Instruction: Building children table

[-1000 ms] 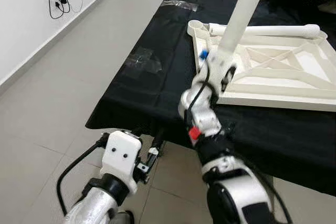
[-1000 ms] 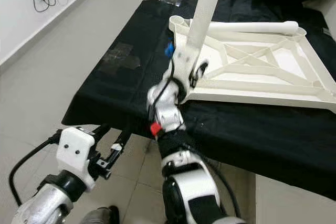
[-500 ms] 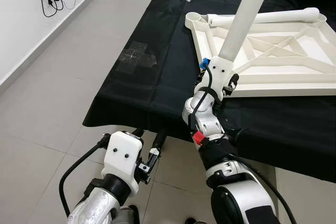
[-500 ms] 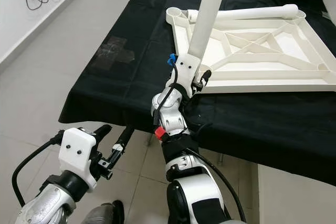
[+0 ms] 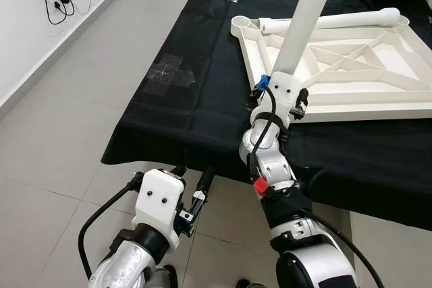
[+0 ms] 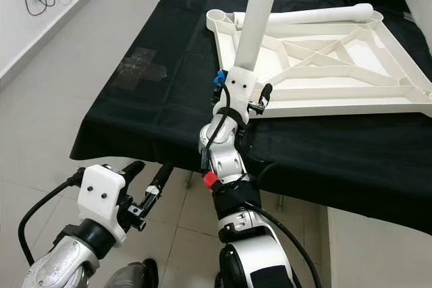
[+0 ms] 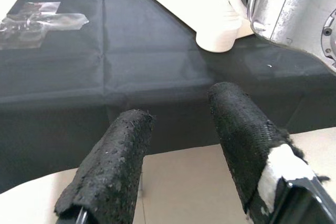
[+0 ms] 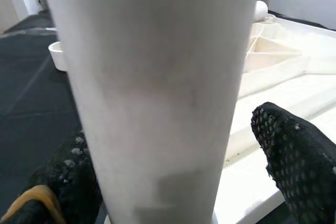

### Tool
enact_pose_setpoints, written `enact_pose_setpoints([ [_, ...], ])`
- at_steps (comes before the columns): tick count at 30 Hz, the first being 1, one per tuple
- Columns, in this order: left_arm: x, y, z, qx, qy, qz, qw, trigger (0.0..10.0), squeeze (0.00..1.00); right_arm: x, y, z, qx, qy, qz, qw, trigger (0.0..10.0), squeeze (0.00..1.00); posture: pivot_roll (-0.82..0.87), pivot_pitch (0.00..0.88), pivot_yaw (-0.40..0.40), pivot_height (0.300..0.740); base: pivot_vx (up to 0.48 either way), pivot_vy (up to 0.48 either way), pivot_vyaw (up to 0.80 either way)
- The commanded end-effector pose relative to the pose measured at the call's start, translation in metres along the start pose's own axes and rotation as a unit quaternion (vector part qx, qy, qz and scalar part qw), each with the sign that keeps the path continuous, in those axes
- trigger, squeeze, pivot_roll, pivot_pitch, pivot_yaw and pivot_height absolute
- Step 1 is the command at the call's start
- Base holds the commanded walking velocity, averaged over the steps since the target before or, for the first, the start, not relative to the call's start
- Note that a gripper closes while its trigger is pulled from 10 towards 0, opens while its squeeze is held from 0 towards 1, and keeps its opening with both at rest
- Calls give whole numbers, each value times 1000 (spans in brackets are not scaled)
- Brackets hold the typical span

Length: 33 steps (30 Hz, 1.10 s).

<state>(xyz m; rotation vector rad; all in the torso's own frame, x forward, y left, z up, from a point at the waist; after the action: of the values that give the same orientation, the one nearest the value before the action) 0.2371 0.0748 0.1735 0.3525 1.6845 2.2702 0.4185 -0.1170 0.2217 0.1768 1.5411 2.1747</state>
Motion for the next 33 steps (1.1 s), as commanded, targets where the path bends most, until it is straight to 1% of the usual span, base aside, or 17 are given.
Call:
enact_pose_setpoints([
  [1, 0, -7, -1, -4, -2, 11, 1000, 10000, 0, 14, -21, -3, 0, 5, 33, 999, 10000, 0, 174, 181, -37, 740, 0, 0, 0],
  [2, 0, -7, -1, -5, -2, 11, 1000, 10000, 0, 16, -22, 0, -9, 23, 39, 999, 10000, 0, 173, 176, -39, 740, 0, 0, 0],
  [3, 0, -7, -1, -5, -2, 11, 1000, 10000, 0, 16, -22, 0, -9, 23, 39, 999, 10000, 0, 173, 176, -39, 740, 0, 0, 0],
  [4, -1, -7, 0, -6, 0, 10, 1000, 10000, 0, 19, -23, 2, -17, 47, 47, 998, 10000, 0, 169, 167, -42, 740, 0, 0, 0],
  [6, -2, -7, 1, -6, 2, 8, 1000, 10000, 0, 24, -24, -1, -20, 69, 54, 996, 10000, 0, 166, 164, -41, 740, 0, 0, 0],
  [10, -3, -7, 1, -4, 3, 7, 1000, 10000, 0, 25, -24, -2, -20, 75, 56, 995, 10000, 0, 161, 160, -41, 740, 0, 0, 0],
  [15, -5, -6, 0, -6, 2, 3, 1000, 10000, 0, 32, -30, -6, -36, 101, 82, 991, 10000, 0, 159, 147, -40, 740, 0, 0, 0],
  [20, -6, -7, 2, -8, 3, 2, 1000, 10000, 0, 36, -32, -10, -33, 114, 88, 989, 10000, 0, 159, 146, -41, 740, 0, 0, 0],
  [23, -6, -7, 3, -9, 4, 2, 1000, 10000, 0, 41, -33, -11, -34, 133, 97, 986, 10000, 0, 159, 146, -45, 740, 0, 0, 0],
  [24, -6, -8, 3, -10, 5, 3, 1000, 10000, 0, 50, -34, -14, -28, 157, 109, 981, 10000, 0, 156, 148, -46, 740, 0, 0, 0],
  [25, -6, -8, 3, -10, 5, 3, 1000, 10000, 0, 50, -34, -14, -28, 157, 109, 981, 10000, 0, 156, 148, -46, 740, 0, 0, 0],
  [26, -5, -9, 3, -10, 5, 4, 1000, 10000, 0, 56, -36, -16, -24, 170, 115, 978, 10000, 0, 156, 148, -46, 740, 0, 0, 0],
  [27, -5, -11, 3, -11, 7, 7, 1000, 10000, 0, 63, -37, -24, -8, 186, 121, 975, 10000, 0, 149, 147, -46, 740, 0, 0, 0],
  [28, -5, -11, 3, -11, 7, 7, 1000, 10000, 0, 63, -37, -24, -8, 186, 121, 975, 10000, 0, 149, 147, -46, 740, 0, 0, 0],
  [31, -5, -16, 5, -8, 17, 15, 1000, 10000, 0, 73, -33, -46, 44, 217, 108, 969, 10000, 0, 141, 145, -46, 740, 0, 0, 0],
  [32, -5, -18, 6, -8, 20, 19, 1000, 10000, 0, 75, -33, -51, 55, 222, 107, 968, 10000, 0, 141, 144, -46, 740, 0, 0, 0],
  [33, -4, -21, 8, -8, 27, 24, 999, 10000, 0, 76, -34, -61, 60, 222, 110, 967, 10000, 0, 138, 141, -42, 740, 0, 0, 0],
])
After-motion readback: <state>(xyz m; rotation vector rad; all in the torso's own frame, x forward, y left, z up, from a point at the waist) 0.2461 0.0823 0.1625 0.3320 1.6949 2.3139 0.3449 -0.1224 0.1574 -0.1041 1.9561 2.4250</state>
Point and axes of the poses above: a point about 5 cm out from each wrist's last joint towards the gripper, its own x axis pointing back from the gripper into the wrist, its own y axis along the axis of the wrist's last joint, z = x × y, the point moved 6 cm from there along -x, pointing out of the wrist towards the gripper, and after that the axes turned 14 degrees about -x, right-handed, at the moved point
